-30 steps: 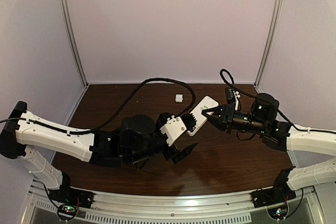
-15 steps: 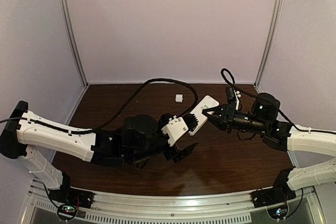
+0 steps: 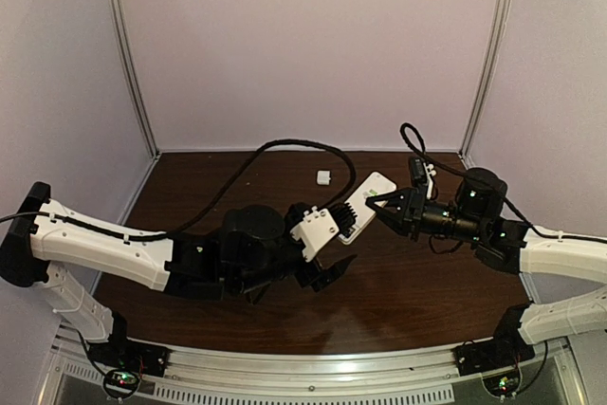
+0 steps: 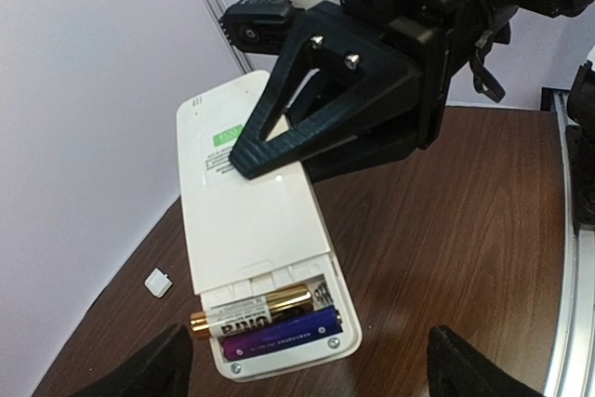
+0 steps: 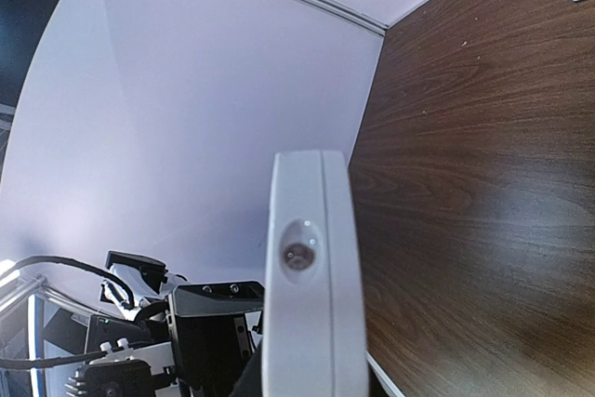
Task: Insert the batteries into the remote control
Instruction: Place the battery in the battery compartment.
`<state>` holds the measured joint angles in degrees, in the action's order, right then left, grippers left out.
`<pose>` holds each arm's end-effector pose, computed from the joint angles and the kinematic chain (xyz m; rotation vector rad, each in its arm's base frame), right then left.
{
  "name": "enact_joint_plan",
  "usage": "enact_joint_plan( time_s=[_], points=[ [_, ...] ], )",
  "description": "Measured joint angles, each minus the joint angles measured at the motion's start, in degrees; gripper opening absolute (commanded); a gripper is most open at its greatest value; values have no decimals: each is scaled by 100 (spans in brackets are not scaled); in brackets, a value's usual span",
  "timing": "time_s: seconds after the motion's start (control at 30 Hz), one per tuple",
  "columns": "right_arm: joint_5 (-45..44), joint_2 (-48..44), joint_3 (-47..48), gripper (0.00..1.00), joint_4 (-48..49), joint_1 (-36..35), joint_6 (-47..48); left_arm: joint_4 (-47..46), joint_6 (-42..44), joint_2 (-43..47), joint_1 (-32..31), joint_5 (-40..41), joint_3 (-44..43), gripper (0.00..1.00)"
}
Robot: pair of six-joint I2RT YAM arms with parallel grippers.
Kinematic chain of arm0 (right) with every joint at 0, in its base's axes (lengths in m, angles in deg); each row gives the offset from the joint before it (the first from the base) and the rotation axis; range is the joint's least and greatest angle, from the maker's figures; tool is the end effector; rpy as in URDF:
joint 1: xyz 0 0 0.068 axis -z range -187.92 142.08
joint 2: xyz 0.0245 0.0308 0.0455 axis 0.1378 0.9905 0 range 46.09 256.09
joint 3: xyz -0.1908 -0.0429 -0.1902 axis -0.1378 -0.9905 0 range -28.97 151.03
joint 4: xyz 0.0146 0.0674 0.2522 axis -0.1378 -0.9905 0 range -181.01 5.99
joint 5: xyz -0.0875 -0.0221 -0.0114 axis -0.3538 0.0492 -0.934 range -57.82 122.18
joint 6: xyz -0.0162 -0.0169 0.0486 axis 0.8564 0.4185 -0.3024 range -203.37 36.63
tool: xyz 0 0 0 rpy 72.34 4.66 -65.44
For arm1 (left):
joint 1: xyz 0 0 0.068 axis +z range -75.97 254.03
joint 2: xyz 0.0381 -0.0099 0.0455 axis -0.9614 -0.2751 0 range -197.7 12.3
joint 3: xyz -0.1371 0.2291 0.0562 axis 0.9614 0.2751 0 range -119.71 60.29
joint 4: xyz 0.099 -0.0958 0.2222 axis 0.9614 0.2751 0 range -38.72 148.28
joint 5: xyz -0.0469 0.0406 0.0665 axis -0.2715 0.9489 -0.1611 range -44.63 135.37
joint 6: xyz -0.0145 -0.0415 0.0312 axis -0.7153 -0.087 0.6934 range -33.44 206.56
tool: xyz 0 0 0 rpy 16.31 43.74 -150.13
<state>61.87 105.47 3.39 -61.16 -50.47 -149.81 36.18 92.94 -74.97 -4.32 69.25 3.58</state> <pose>0.1618 0.1724 0.2752 -0.0667 2.0053 1.7743 0.0851 -0.3414 0.2760 1.0116 1.5445 -0.5032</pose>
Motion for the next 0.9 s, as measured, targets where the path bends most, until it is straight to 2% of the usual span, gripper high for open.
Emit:
enact_joint_plan(
  time_s=[0.37, 0.9],
  points=[
    [2, 0, -4, 0, 0, -17, -2, 11, 2, -2, 39, 55, -2, 89],
    [7, 2, -20, 0, -4, -20, -101, 229, 74, -232, 48, -50, -249, 81]
  ],
)
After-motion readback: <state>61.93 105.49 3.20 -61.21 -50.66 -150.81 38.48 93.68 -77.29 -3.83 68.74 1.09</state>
